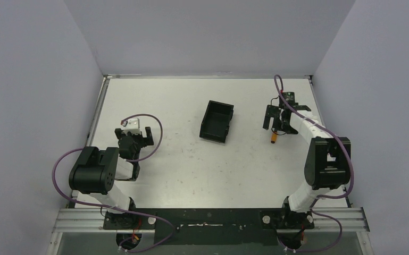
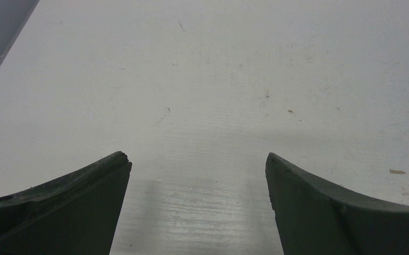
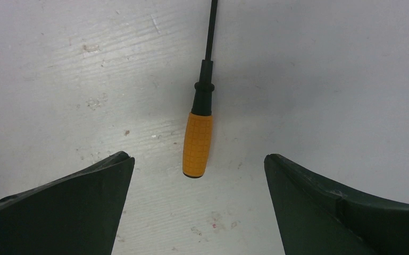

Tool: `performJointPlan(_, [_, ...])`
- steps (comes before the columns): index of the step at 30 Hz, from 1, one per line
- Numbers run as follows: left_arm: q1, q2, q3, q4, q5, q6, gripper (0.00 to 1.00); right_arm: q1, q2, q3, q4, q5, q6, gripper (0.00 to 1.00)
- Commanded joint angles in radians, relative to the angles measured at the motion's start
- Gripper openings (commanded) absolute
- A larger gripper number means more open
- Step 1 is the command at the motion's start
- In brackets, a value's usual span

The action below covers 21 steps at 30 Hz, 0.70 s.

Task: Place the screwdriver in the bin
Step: Pick up the screwdriver from the center of the board.

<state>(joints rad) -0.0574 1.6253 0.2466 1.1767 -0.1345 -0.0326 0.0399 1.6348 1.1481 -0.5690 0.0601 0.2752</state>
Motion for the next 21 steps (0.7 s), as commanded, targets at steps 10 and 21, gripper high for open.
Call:
performJointPlan(10, [-0.001,-0.014,0.007,0.036,-0.004,0.001,0.97,-0.069,0.161,0.071,0.028,-0.128,-0.035,0.93])
performJointPlan(21, [-0.001,-0.015,0.006,0.037,-0.005,0.001,0.97,-0.074,0.234,0.092,-0.002,-0.125,-0.040,0.77])
